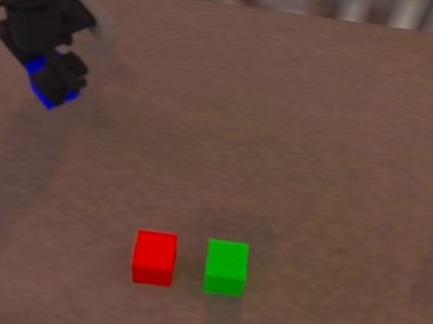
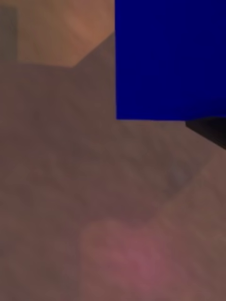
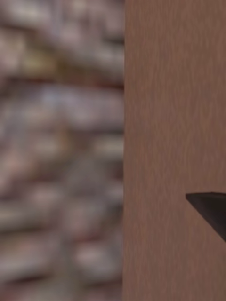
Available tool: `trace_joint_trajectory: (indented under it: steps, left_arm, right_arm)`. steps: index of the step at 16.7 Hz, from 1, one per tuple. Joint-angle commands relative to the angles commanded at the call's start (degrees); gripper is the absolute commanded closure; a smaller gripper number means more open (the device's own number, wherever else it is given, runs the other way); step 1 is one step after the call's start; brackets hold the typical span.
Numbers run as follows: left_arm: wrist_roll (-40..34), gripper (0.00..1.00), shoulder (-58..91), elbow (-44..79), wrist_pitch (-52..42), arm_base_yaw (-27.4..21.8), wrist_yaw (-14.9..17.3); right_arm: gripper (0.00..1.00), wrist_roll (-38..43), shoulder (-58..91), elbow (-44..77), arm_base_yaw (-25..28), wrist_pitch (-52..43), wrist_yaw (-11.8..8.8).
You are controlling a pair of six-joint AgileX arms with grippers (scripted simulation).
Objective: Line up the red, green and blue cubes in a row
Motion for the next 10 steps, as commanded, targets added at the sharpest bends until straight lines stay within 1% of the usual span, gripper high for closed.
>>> trace_joint_trajectory:
  steps: [2,4,6,10]
  left_arm:
    - [-0.1,1.0,0.2,0.6,-0.3,-2.0,0.0]
    - [-0.5,1.0,0.6,1.8,-1.0,-6.4,-0.1]
    - [-1.1,1.0,1.0,2.9,-1.9,-12.6,-0.1]
    - [-2.7,1.0,1.8,5.2,-4.2,-29.2,0.0]
  right_arm:
    - [0.0,0.0,0.0,0.0,0.0,0.0,0.0]
    - [0.0,0.0,0.0,0.0,0.0,0.0,0.0]
    - [0.0,0.0,0.0,0.0,0.0,0.0,0.0]
    - [0.0,0.0,0.0,0.0,0.0,0.0,0.0]
